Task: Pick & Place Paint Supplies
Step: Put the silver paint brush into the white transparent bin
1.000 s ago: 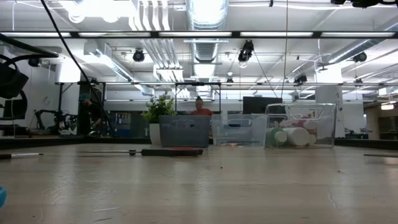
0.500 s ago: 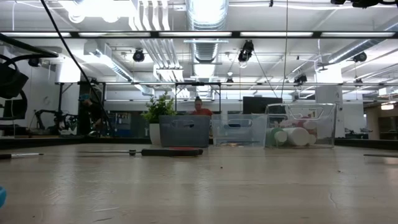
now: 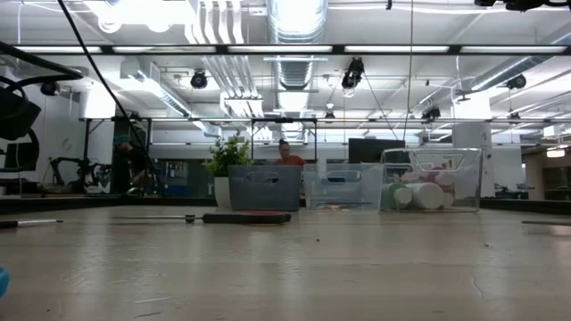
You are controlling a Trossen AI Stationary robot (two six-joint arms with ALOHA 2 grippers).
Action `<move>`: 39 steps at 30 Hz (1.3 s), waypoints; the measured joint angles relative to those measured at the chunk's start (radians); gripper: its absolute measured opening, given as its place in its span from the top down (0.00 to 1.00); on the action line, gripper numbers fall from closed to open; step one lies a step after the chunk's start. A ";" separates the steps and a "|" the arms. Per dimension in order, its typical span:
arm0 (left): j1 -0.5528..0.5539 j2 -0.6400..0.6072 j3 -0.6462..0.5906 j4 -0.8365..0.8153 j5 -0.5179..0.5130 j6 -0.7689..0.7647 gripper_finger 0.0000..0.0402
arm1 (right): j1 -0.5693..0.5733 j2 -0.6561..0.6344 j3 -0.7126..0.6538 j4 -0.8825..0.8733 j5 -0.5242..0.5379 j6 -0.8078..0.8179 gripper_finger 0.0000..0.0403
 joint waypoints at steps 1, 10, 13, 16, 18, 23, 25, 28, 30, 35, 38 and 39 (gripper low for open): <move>0.000 0.000 0.000 0.000 0.000 0.000 0.96 | 0.000 0.000 0.000 0.000 0.000 -0.001 0.29; 0.000 0.000 0.000 -0.002 -0.003 0.000 0.96 | 0.000 0.000 0.000 0.000 0.000 -0.004 0.29; 0.000 -0.007 -0.001 -0.002 -0.003 0.000 0.96 | 0.000 0.000 0.000 0.000 0.000 -0.001 0.29; 0.000 -0.014 0.008 -0.013 -0.004 0.001 0.96 | 0.000 0.000 0.000 0.000 0.000 -0.005 0.29; 0.000 -0.015 0.017 -0.025 -0.004 0.001 0.96 | 0.000 0.000 0.000 0.000 0.000 0.000 0.29; 0.001 -0.016 0.018 -0.034 -0.003 0.003 0.96 | 0.000 0.000 0.000 0.000 0.000 -0.004 0.29; 0.002 -0.017 0.019 -0.038 -0.003 0.003 0.96 | 0.000 0.000 0.000 0.000 0.000 0.000 0.29; 0.002 -0.017 0.019 -0.040 -0.003 0.004 0.96 | 0.000 0.000 0.000 0.000 0.000 -0.005 0.29; 0.002 -0.018 0.020 -0.041 -0.005 0.004 0.96 | 0.000 0.000 0.000 0.000 0.000 -0.004 0.29; 0.002 -0.019 0.021 -0.042 -0.029 0.004 0.96 | 0.000 0.000 0.000 0.000 0.000 -0.005 0.29; 0.002 -0.019 0.022 -0.042 -0.034 0.004 0.96 | 0.000 0.000 0.000 0.000 0.000 0.000 0.29; 0.002 -0.019 0.022 -0.041 -0.034 0.004 0.96 | 0.000 0.000 0.000 0.000 0.000 -0.001 0.29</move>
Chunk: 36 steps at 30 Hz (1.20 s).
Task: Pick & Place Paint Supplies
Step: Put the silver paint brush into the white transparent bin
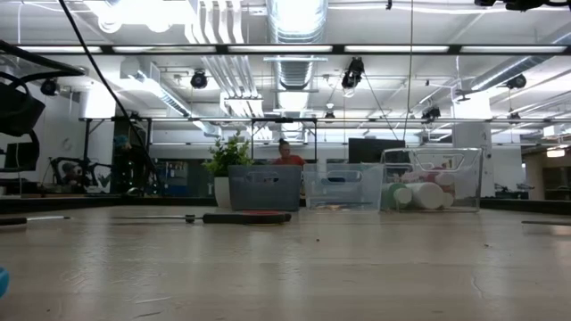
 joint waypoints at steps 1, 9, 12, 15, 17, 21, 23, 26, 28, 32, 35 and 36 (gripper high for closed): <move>0.000 0.000 0.000 0.000 0.000 0.000 0.96 | 0.000 0.000 0.000 0.000 0.000 -0.002 0.29; 0.000 -0.001 0.001 0.000 0.000 0.004 0.96 | 0.000 0.000 0.000 0.000 0.000 -0.004 0.29; 0.000 -0.003 0.001 0.000 0.000 0.005 0.96 | 0.000 0.000 0.000 0.000 0.000 0.001 0.29; 0.000 -0.015 0.001 0.000 0.000 0.005 0.96 | 0.000 0.000 0.000 0.000 0.000 -0.004 0.29; 0.000 -0.028 0.002 -0.001 -0.006 0.004 0.96 | 0.000 0.000 0.000 0.000 0.000 -0.002 0.29; 0.002 -0.059 0.002 -0.011 -0.017 0.004 0.96 | 0.000 0.000 0.000 0.000 0.000 -0.004 0.29; 0.008 -0.074 0.002 -0.017 -0.023 0.004 0.96 | 0.000 0.000 0.000 0.000 0.000 -0.003 0.29; 0.027 -0.094 0.002 -0.019 -0.045 0.007 0.96 | 0.000 0.000 0.000 0.000 0.000 0.000 0.29; 0.044 -0.108 0.002 -0.019 -0.076 0.014 0.96 | 0.000 0.000 0.000 0.000 0.000 -0.004 0.29; 0.091 -0.149 0.004 -0.011 -0.175 0.064 0.96 | 0.000 0.000 0.000 0.000 0.000 0.000 0.29; 0.131 -0.178 0.024 -0.008 -0.282 0.125 0.96 | 0.000 0.000 0.000 0.000 0.000 -0.004 0.29; 0.145 -0.185 0.035 -0.008 -0.323 0.144 0.96 | 0.000 0.000 0.000 0.000 0.000 -0.003 0.29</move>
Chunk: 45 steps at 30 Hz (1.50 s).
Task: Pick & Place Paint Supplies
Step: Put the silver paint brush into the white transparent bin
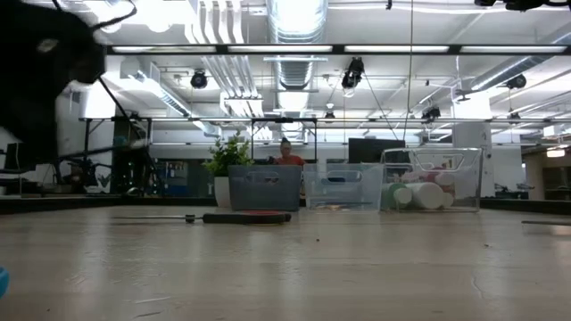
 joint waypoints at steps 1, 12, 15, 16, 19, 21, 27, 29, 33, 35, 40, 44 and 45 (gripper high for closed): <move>0.013 -0.006 0.011 0.002 -0.044 0.022 0.96 | 0.000 0.000 0.000 0.000 0.000 0.003 0.29; 0.147 -0.018 0.061 0.278 -0.470 0.320 0.96 | 0.000 0.000 0.000 0.000 0.000 -0.001 0.29; 0.206 0.000 0.040 0.507 -0.477 0.511 0.96 | 0.000 0.000 0.000 0.000 0.000 0.003 0.29; 0.228 0.010 0.036 0.579 -0.476 0.573 0.96 | 0.000 0.000 0.000 0.000 0.000 0.002 0.29; 0.297 0.048 0.031 0.763 -0.472 0.692 0.96 | 0.000 0.000 0.000 0.000 0.000 -0.001 0.29; 0.346 0.075 0.030 0.841 -0.463 0.693 0.96 | 0.000 0.000 0.000 0.000 0.000 0.003 0.29; 0.505 0.174 0.030 1.062 -0.278 0.700 0.96 | 0.000 0.000 0.000 0.000 0.000 0.003 0.29; 0.549 0.216 0.030 1.157 -0.209 0.711 0.96 | 0.000 0.000 0.000 0.000 0.000 0.002 0.29; 0.613 0.324 0.041 1.329 -0.141 0.684 0.96 | 0.000 0.000 0.000 0.000 0.000 0.002 0.29; 0.641 0.371 0.078 1.337 -0.097 0.677 0.96 | 0.000 0.000 0.000 0.000 0.000 0.003 0.29; 0.720 0.465 0.237 1.205 0.072 0.716 0.96 | 0.000 0.000 0.000 0.000 0.000 0.003 0.29; 0.784 0.508 0.398 1.024 0.163 0.718 0.96 | 0.000 0.000 0.000 0.000 0.000 -0.001 0.29; 0.800 0.514 0.434 0.972 0.185 0.715 0.96 | 0.000 0.000 0.000 0.000 0.000 -0.001 0.29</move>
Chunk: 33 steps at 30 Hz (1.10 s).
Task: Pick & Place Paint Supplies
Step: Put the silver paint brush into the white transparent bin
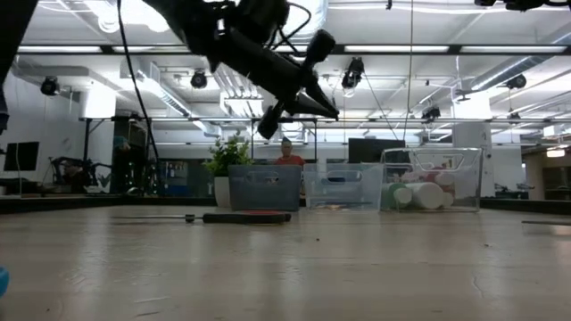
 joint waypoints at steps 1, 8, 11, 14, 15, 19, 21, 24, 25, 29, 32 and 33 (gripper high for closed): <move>0.015 0.008 0.033 -0.050 0.020 -0.011 0.96 | 0.000 0.000 0.000 0.000 0.000 0.002 0.29; 0.090 0.031 0.189 -0.318 0.058 -0.051 0.96 | 0.000 0.000 0.000 0.000 0.000 0.001 0.29; 0.096 0.039 0.212 -0.371 0.061 -0.058 0.96 | 0.000 0.000 0.000 0.000 0.000 0.003 0.29; 0.098 0.045 0.212 -0.370 0.062 -0.062 0.96 | 0.000 0.000 0.000 0.000 0.000 0.000 0.29; 0.101 0.049 0.212 -0.368 0.062 -0.067 0.96 | 0.000 0.000 0.000 0.000 0.000 0.002 0.29; 0.110 0.105 0.221 -0.372 0.071 -0.092 0.96 | 0.000 0.000 0.000 0.000 0.000 -0.001 0.29; 0.116 0.130 0.230 -0.377 0.094 -0.096 0.96 | 0.000 0.000 0.000 0.000 0.000 0.000 0.29; 0.124 0.161 0.258 -0.377 0.121 -0.099 0.96 | 0.000 0.000 0.000 0.000 0.000 0.003 0.29; 0.126 0.176 0.268 -0.382 0.125 -0.099 0.96 | 0.000 0.000 0.000 0.001 0.000 0.002 0.29; 0.130 0.213 0.281 -0.398 0.137 -0.096 0.96 | 0.000 0.000 0.000 0.000 0.000 0.004 0.29; 0.132 0.216 0.281 -0.403 0.160 -0.125 0.96 | -0.001 0.000 0.000 -0.001 0.000 0.003 0.29; 0.133 0.216 0.281 -0.416 0.168 -0.134 0.96 | 0.000 0.000 0.000 -0.002 0.000 0.004 0.29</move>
